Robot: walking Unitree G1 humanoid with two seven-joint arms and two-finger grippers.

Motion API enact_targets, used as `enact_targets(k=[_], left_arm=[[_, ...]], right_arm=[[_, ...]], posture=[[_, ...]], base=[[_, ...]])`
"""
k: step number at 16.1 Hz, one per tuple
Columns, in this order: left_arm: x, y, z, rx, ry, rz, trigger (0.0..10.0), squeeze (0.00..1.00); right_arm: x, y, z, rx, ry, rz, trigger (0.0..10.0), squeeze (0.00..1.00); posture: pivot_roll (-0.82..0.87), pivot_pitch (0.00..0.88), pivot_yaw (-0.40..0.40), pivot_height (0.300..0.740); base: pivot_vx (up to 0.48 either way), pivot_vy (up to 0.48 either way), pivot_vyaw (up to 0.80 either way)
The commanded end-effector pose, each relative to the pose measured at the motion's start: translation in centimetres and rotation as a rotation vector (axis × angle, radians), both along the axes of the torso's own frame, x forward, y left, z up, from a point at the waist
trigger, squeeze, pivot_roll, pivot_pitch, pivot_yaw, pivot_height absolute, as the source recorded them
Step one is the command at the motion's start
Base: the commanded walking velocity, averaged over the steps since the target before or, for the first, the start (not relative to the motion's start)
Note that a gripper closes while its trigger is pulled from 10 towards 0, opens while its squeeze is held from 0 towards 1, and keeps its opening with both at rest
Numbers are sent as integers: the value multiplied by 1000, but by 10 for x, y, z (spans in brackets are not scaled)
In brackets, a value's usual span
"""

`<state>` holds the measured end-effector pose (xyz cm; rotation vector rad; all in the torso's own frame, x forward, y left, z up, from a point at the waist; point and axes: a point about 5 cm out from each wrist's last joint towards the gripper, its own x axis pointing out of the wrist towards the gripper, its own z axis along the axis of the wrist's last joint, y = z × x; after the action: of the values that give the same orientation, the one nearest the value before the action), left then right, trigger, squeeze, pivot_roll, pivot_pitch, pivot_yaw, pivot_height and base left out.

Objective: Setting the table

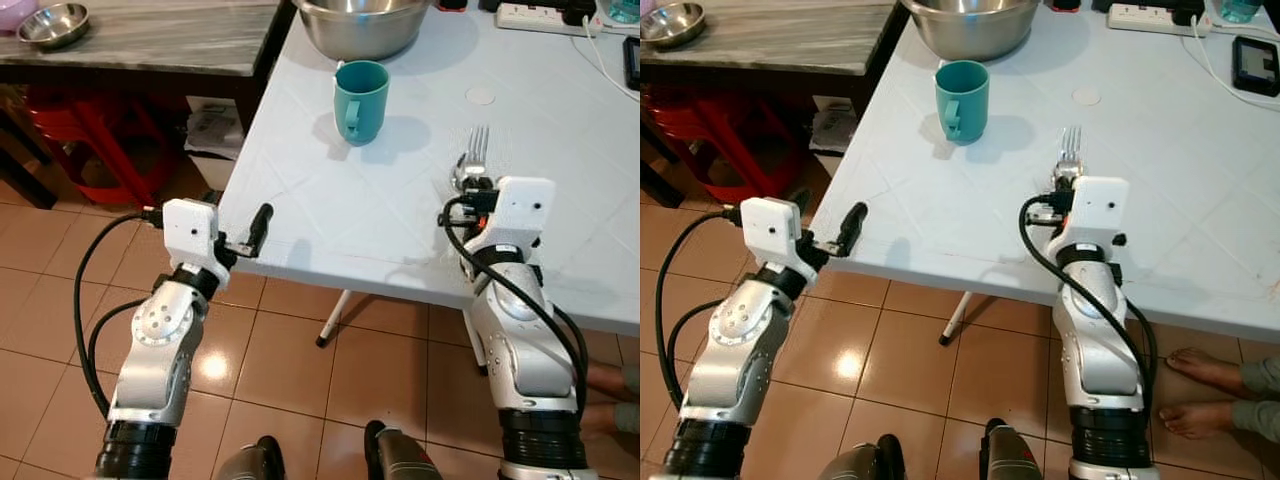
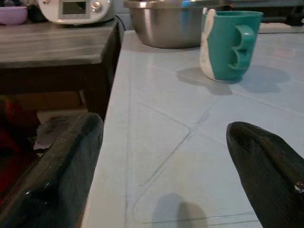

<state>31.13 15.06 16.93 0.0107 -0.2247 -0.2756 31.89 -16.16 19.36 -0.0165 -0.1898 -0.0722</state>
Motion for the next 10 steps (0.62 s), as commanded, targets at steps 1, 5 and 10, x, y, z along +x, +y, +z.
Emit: enact_targets(k=[1,5,10], left_arm=[[0,6,-2,-5,7,28,10000,0],[1,5,-3,-10,3,26,10000,0],[-3,-3,-10,-32,27,13,10000,0]], right_arm=[[-4,5,1,-7,-7,22,10000,0],[-2,11,5,-28,-35,65,10000,0],[-6,4,3,-27,-30,43,10000,0]], posture=[[-127,205,66,740],[-134,201,62,740],[-138,207,67,740]], base=[[0,382,0],[0,423,0],[0,464,0]])
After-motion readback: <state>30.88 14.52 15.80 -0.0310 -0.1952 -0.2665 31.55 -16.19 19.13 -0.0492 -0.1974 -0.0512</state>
